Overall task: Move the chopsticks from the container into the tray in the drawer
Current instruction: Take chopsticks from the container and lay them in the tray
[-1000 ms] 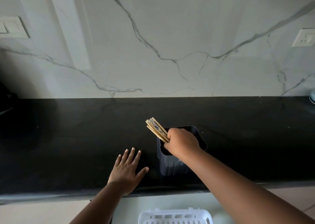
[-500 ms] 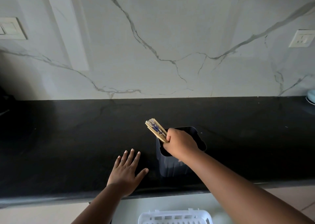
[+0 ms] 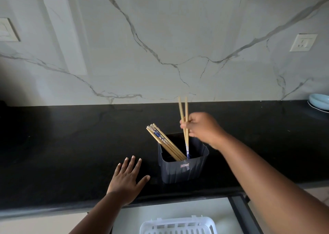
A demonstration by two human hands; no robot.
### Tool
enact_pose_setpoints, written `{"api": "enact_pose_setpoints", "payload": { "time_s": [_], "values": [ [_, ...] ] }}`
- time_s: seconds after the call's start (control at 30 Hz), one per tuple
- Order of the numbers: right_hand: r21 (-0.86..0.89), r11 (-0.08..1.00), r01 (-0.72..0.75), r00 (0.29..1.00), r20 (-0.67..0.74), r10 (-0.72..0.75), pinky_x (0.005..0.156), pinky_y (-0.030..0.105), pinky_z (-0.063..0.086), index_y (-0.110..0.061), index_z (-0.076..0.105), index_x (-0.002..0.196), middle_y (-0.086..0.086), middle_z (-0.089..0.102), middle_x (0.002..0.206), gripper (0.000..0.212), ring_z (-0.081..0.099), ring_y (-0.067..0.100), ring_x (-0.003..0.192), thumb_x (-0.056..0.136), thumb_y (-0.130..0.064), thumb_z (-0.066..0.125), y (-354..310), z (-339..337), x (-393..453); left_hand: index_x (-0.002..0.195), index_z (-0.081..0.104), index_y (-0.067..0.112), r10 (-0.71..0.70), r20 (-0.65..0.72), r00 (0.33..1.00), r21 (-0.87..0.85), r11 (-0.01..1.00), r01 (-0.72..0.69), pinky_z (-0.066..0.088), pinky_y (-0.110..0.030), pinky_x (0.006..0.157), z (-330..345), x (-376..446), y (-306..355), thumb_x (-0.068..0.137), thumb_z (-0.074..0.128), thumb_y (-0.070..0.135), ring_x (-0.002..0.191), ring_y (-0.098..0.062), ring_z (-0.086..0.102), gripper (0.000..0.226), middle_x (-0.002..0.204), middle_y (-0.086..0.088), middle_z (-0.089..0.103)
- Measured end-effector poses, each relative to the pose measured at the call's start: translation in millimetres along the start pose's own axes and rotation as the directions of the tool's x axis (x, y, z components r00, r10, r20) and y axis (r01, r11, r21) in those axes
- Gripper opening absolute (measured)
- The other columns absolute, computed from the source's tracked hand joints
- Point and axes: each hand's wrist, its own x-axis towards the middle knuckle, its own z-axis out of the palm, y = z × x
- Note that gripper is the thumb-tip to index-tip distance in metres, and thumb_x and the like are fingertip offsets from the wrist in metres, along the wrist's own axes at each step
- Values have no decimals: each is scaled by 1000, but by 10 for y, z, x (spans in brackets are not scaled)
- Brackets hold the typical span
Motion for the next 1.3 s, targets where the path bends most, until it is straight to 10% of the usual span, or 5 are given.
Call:
{"api": "enact_pose_setpoints", "payload": {
  "time_s": [0.37,0.57,0.8,1.3],
  "values": [
    [527,836,151,988,-70,-134,72,32,61,-10,70,98,9,77,86,12,75,23,86,90,-5,63,-466,-422,-412,152,-8,28,-10,-7,1000,9,1000,10,-9,-38,119,5,25,0,88,11,74,146,-19,-18,81,162,0,-13],
    [106,942,319,919,208,-335,67,38,62,-27,74,91,3,77,86,12,74,22,78,80,-27,74,-109,148,-953,154,2,27,3,-31,1000,23,1000,-2,-4,-39,120,45,50,-18,89,16,72,149,-21,-8,80,163,-1,-3],
    [-351,903,248,769,638,36,53,29,44,-21,66,85,0,66,71,17,54,10,53,86,-38,62,1249,834,-1292,154,-1,29,14,-9,1000,28,1000,-14,-5,-41,120,66,52,-46,83,3,78,149,-21,-11,87,163,-1,-6],
    [-450,863,231,611,757,231,52,27,29,-25,46,54,-7,40,55,36,36,8,52,80,-18,69,1904,1458,-945,154,-1,30,12,0,1000,32,999,-12,-4,-42,121,30,41,-38,85,6,77,149,-20,-11,83,163,0,-6]
  ]
}}
